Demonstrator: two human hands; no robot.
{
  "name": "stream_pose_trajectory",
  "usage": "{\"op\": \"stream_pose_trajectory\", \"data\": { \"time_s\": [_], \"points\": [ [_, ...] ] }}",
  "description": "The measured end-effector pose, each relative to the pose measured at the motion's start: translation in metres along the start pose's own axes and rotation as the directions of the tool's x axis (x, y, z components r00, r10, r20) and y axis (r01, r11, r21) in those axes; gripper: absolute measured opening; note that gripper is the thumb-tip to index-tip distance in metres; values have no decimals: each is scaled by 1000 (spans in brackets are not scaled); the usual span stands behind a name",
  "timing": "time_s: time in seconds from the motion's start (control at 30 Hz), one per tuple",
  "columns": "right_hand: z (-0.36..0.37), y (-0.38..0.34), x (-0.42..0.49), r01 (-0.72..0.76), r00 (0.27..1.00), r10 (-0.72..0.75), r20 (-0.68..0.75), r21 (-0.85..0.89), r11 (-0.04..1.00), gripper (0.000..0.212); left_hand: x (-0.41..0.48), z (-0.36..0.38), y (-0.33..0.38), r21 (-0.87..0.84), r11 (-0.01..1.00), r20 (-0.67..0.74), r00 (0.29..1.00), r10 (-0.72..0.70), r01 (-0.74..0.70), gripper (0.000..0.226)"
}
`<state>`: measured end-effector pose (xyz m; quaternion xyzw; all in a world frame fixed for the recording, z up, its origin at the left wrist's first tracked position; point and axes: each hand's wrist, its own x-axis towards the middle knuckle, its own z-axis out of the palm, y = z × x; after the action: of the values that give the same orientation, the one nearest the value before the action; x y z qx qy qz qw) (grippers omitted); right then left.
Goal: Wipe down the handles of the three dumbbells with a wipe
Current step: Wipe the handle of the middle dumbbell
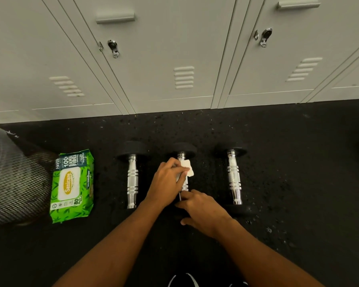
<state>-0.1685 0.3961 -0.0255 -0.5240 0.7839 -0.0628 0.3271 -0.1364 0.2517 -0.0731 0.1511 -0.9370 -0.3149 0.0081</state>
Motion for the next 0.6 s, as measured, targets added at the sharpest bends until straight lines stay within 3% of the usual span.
{"op": "stream_pose_trajectory", "data": {
  "time_s": [0.13,0.23,0.4,0.6],
  "points": [
    [2,0,-2,-5,1000,6,-28,30,1000,51,-29,-6,-2,-75,995,188,979,73,-60,23],
    [5,0,-4,-4,999,7,-54,49,999,50,-44,-8,-10,-146,987,238,966,103,-70,23],
    [7,-1,-2,-16,998,18,-56,34,999,50,-33,-4,-10,-67,990,121,984,133,-126,21],
    [5,-3,0,-12,1000,13,-27,10,1000,54,18,-3,-5,-38,999,-58,998,-21,19,20]
  ]
}}
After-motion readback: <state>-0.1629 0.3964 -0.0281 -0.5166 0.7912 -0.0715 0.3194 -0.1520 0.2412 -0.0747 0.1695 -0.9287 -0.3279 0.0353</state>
